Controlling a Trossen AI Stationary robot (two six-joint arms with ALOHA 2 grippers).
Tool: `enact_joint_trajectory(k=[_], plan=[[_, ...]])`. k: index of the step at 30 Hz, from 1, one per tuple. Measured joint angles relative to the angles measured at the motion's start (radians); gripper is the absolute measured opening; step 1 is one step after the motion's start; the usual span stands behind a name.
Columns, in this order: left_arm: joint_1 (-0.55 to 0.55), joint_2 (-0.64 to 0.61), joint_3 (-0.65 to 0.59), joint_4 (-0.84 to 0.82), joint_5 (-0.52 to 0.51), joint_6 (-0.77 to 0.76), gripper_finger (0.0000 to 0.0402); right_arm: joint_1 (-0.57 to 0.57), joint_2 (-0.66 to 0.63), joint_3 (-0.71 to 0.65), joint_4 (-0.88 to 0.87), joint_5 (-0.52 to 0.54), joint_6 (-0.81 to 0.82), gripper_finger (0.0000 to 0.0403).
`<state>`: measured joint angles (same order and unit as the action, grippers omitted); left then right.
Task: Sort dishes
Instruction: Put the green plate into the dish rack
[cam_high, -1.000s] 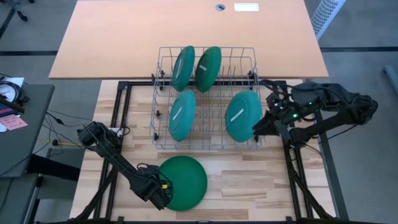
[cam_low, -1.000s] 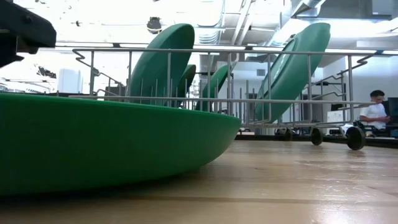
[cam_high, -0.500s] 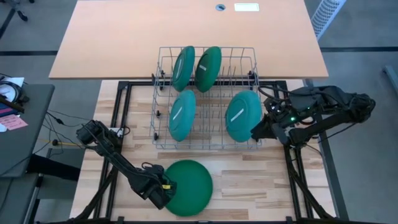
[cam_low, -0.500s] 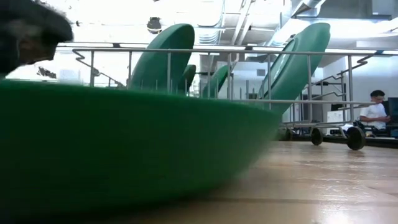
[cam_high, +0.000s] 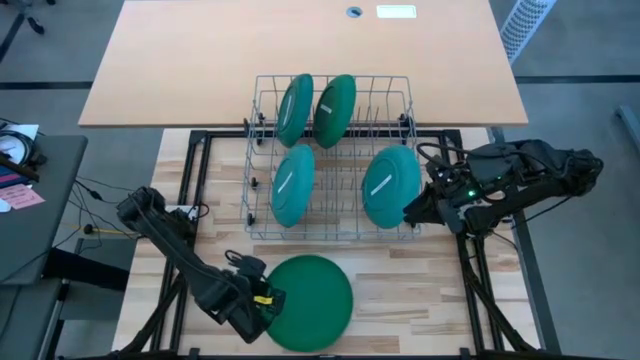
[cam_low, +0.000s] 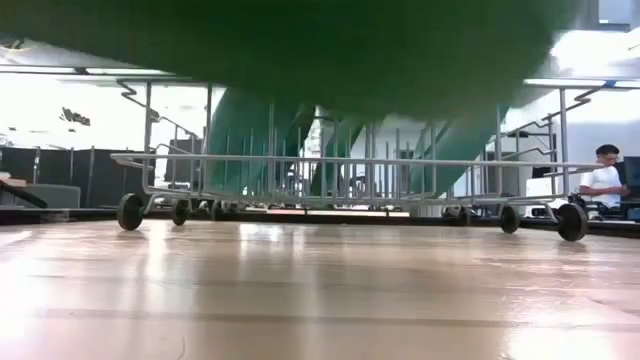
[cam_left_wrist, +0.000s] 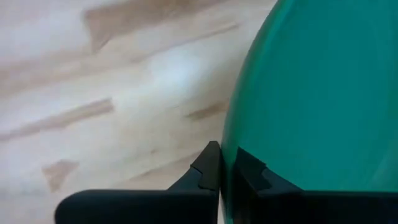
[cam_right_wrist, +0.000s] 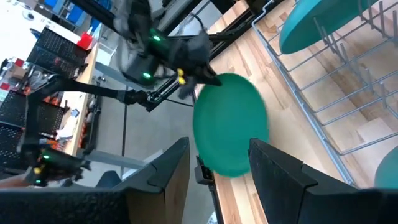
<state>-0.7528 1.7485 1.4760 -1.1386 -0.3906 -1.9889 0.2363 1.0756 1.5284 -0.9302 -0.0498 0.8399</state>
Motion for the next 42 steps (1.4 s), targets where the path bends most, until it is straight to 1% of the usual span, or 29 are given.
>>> enact_joint_trajectory(k=[4, 8, 10, 12, 15, 17, 20, 22, 23, 26, 28, 32, 37, 38, 42], plan=[[0.002, -0.002, 0.158, -0.145, -0.08, 0.096, 0.0002, 0.0, 0.0, 0.0, -0.002, 0.0, -0.003, 0.0169], [0.008, 0.0, 0.308, -0.221, -0.179, 0.193, 0.0001, 0.0, 0.0, 0.0, -0.014, 0.002, -0.017, 0.0169], [0.016, -0.002, 0.393, -0.268, -0.223, 0.231, 0.0001, -0.002, -0.005, 0.0, -0.043, 0.003, -0.025, 0.0169], [0.034, -0.002, 0.481, -0.333, -0.242, 0.266, 0.0001, -0.006, -0.015, 0.0, -0.085, 0.003, -0.025, 0.0169], [0.081, -0.001, 0.61, -0.426, -0.251, 0.336, 0.0001, -0.021, -0.038, 0.0, -0.149, 0.004, -0.018, 0.0169], [0.123, -0.002, 0.687, -0.437, -0.303, 0.421, 0.0001, -0.034, -0.051, 0.0, -0.191, 0.019, -0.018, 0.0169], [0.2, 0.0, 0.815, -0.427, -0.38, 0.574, 0.0001, -0.057, -0.071, 0.0, -0.252, 0.07, -0.018, 0.0169], [0.267, -0.004, 0.877, -0.4, -0.398, 0.687, 0.0001, -0.077, -0.084, 0.0, -0.295, 0.11, -0.022, 0.0169], [0.299, -0.01, 0.884, -0.368, -0.407, 0.737, 0.0, -0.086, -0.089, 0.0, -0.317, 0.13, -0.026, 0.0169], [0.398, -0.047, 0.86, -0.242, -0.424, 0.857, 0.0, -0.113, -0.096, 0.001, -0.375, 0.19, -0.03, 0.0169], [0.472, -0.056, 0.875, -0.181, -0.427, 0.936, 0.0, -0.131, -0.096, -0.005, -0.411, 0.225, -0.033, 0.0169], [0.616, -0.068, 0.879, -0.007, -0.42, 1.094, 0.0, -0.16, -0.1, -0.037, -0.48, 0.262, -0.07, 0.0169], [0.77, -0.066, 0.878, 0.251, -0.359, 1.225, 0.0, -0.208, -0.126, -0.117, -0.499, 0.295, -0.149, 0.0169], [0.791, -0.065, 0.878, 0.309, -0.343, 1.243, 0.0, -0.219, -0.134, -0.138, -0.499, 0.303, -0.167, 0.0169], [0.853, -0.063, 0.878, 0.482, -0.339, 1.297, 0.0, -0.276, -0.167, -0.224, -0.495, 0.313, -0.231, 0.0169]])
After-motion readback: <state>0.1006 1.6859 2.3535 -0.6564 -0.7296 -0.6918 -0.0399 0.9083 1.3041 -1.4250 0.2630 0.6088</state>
